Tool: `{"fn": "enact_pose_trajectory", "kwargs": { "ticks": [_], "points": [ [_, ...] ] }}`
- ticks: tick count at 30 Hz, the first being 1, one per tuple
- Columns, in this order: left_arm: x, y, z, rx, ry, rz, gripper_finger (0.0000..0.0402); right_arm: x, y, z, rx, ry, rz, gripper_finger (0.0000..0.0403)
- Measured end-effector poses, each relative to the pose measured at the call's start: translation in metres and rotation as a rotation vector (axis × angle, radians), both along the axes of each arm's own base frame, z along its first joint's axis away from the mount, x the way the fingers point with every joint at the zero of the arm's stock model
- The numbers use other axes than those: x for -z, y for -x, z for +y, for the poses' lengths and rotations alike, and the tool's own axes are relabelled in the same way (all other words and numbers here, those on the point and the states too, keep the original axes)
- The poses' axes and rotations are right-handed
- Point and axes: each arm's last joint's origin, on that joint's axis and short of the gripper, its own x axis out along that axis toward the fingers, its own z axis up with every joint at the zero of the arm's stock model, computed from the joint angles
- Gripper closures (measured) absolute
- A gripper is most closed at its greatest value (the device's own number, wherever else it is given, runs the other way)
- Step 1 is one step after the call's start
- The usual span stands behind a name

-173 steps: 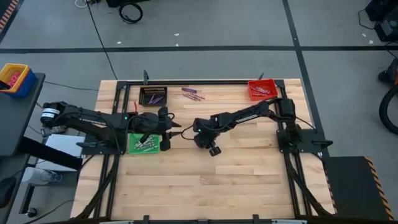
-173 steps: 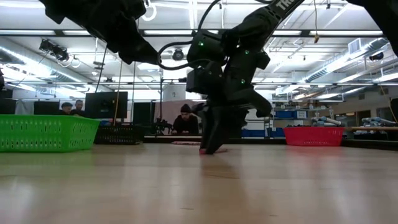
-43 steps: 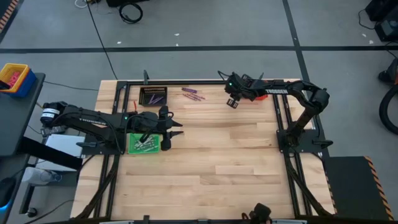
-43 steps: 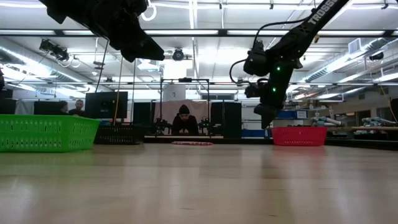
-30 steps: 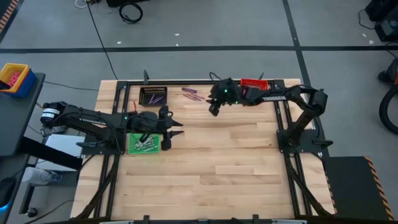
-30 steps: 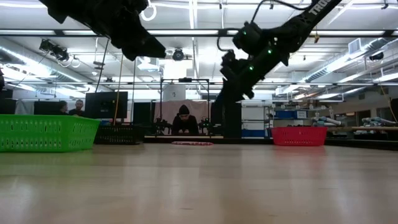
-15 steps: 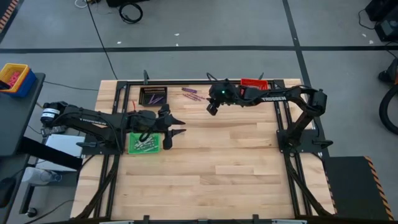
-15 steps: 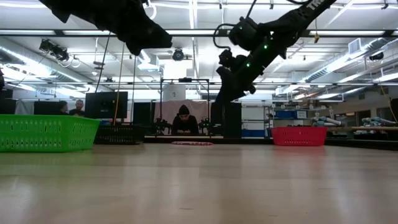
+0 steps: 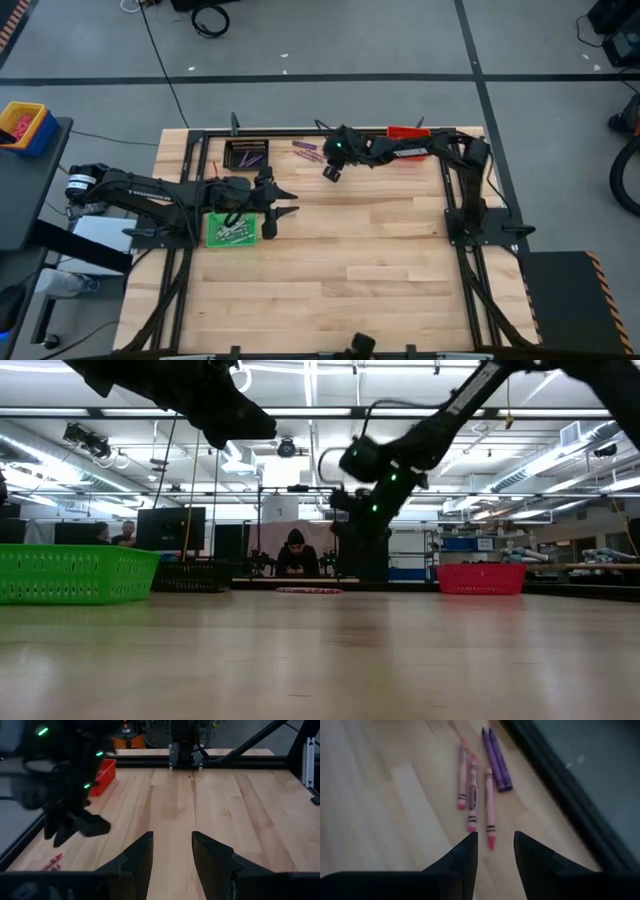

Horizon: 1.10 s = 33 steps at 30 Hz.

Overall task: Sort crayons
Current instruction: Put the pink crayon into the red bin

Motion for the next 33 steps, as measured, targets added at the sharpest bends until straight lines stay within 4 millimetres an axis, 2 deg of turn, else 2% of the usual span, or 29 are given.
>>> {"fn": "enact_pose_trajectory", "kwargs": {
  "ticks": [3, 8, 15, 25, 29, 33],
  "points": [
    [0.000, 0.000, 0.000, 0.000, 0.000, 0.003, 0.0253, 0.016, -0.007, -0.015, -0.016, -0.072, 0.045, 0.0272],
    [0.003, 0.001, 0.001, -0.001, -0.016, 0.030, 0.0253, 0.035, -0.022, -0.026, -0.029, -0.062, 0.106, 0.0272],
    [0.005, 0.001, 0.001, 0.001, -0.019, 0.052, 0.0253, 0.025, -0.021, -0.032, -0.021, -0.051, 0.092, 0.0272],
    [0.005, 0.001, 0.002, -0.001, -0.016, 0.054, 0.0253, 0.033, -0.014, -0.039, -0.048, -0.161, 0.094, 0.0274],
    [0.005, 0.001, 0.002, -0.002, -0.015, 0.053, 0.0253, 0.034, -0.013, -0.037, -0.057, -0.171, 0.107, 0.0289],
    [0.005, 0.001, 0.002, -0.002, -0.015, 0.053, 0.0253, 0.033, -0.014, -0.037, -0.043, -0.179, 0.094, 0.0323]
  ]
}}
